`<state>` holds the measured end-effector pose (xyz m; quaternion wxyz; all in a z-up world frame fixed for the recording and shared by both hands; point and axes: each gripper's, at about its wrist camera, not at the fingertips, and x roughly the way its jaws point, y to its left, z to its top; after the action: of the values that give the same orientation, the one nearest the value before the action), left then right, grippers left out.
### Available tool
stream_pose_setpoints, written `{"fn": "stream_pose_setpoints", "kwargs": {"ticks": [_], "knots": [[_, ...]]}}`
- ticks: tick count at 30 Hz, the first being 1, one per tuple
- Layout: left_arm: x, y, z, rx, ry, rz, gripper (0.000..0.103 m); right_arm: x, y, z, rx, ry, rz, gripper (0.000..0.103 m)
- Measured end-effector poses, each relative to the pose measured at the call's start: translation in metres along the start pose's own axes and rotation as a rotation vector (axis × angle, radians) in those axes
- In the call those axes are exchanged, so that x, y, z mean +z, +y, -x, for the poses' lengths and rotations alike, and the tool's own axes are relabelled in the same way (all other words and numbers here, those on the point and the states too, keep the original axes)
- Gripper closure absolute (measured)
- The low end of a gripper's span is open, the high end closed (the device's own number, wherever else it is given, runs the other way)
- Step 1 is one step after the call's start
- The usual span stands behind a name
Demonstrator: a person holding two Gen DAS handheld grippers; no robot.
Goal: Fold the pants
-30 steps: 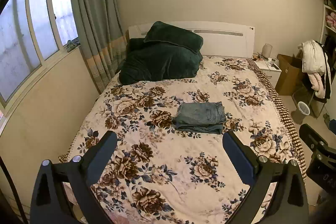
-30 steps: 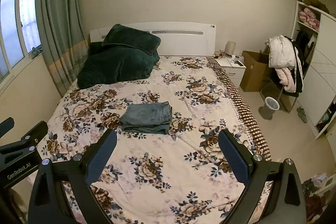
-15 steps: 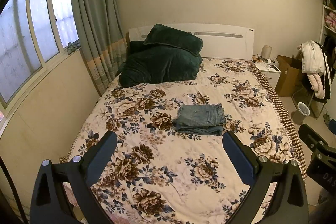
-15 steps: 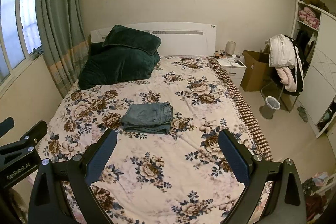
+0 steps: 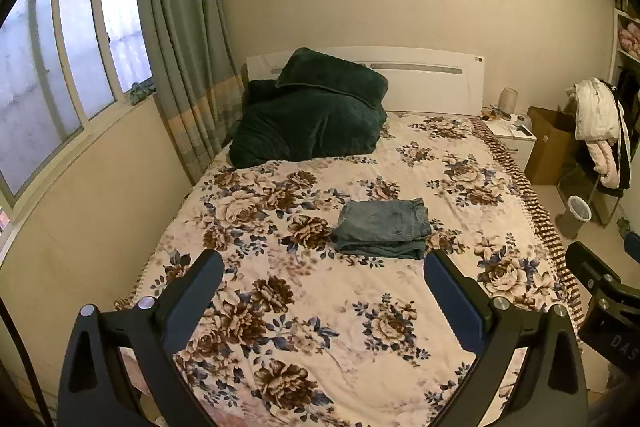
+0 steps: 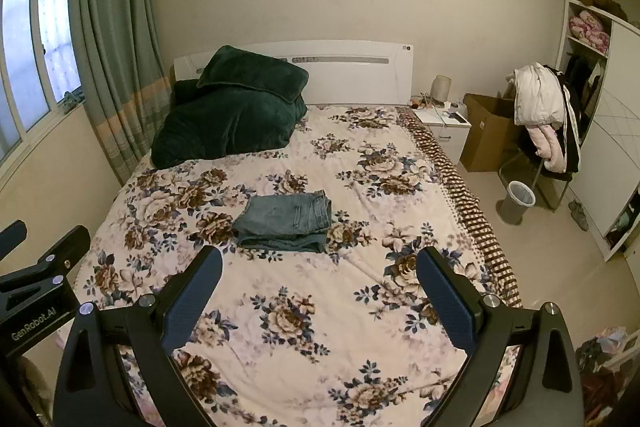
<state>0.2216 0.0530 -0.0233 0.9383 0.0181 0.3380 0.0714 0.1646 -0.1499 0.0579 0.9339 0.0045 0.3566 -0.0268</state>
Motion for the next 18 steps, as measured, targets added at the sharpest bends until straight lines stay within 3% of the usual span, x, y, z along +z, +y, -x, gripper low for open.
{"fn": "stream_pose_setpoints", "kwargs": {"ticks": [18], "knots": [[-0.001,0.001,0.013,-0.012,-0.015,0.008,0.0,0.0,-0.009,0.012,-0.027,-0.02,-0.014,0.001]]}}
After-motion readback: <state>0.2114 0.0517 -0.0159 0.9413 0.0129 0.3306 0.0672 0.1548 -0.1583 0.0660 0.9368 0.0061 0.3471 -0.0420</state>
